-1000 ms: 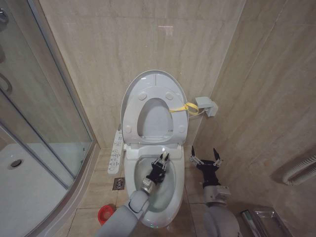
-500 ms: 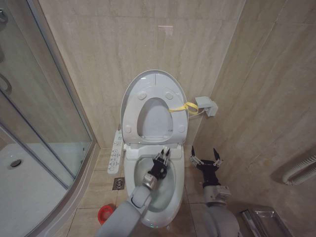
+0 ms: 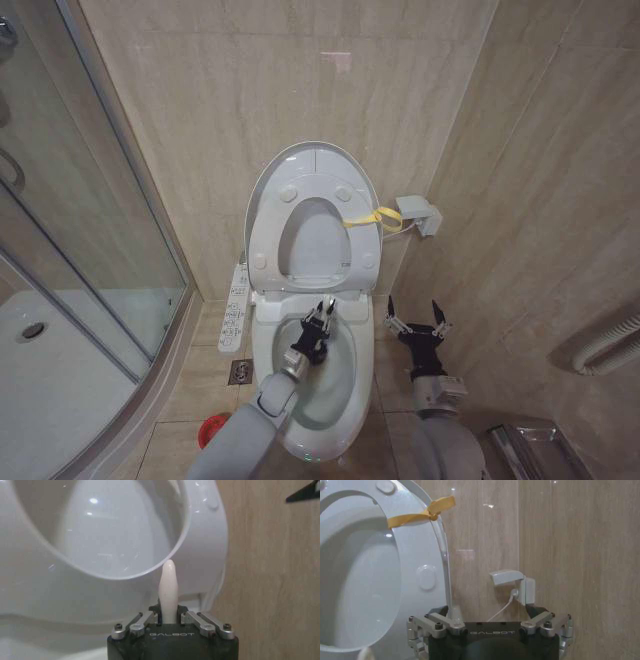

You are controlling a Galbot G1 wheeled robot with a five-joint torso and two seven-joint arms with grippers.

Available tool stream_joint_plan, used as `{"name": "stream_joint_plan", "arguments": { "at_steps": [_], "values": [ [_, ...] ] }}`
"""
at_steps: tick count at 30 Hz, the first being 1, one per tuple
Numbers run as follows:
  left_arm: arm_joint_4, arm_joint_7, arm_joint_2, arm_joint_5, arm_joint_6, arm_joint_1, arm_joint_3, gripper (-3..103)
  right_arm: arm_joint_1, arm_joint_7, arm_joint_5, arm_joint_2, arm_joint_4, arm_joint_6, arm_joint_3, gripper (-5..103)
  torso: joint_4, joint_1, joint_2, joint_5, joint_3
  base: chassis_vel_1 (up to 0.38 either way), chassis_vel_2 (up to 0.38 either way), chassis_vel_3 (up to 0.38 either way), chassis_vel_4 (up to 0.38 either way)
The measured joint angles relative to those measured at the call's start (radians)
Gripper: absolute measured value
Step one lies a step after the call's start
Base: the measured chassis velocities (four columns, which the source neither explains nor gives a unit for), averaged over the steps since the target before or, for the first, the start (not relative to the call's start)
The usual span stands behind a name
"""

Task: Open the toilet lid, clean the toilet bowl with a toilet brush, close the toilet lid, and flush.

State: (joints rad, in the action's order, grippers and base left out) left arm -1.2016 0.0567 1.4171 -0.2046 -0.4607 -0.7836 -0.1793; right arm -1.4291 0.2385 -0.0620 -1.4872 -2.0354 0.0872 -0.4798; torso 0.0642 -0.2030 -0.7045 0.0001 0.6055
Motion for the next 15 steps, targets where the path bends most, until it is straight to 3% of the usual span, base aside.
{"name": "stream_joint_plan", "arguments": {
  "at_steps": [6, 15],
  "values": [
    [0.05, -0.012, 0.034, -0.009, -0.009, -0.021, -0.026, 20, 0.0, 0.0, 0.0, 0.0, 0.0, 0.0, 0.0, 100, 0.0, 0.0, 0.0, 0.0, 0.0, 0.0, 0.0, 0.0, 0.0],
    [0.029, -0.016, -0.021, 0.027, -0.02, -0.022, 0.034, 20, 0.0, 0.0, 0.0, 0.0, 0.0, 0.0, 0.0, 100, -0.0001, 0.0, 0.0, -0.0002, 0.0, 0.0, 0.0, 0.0, 0.0]
  ]
}}
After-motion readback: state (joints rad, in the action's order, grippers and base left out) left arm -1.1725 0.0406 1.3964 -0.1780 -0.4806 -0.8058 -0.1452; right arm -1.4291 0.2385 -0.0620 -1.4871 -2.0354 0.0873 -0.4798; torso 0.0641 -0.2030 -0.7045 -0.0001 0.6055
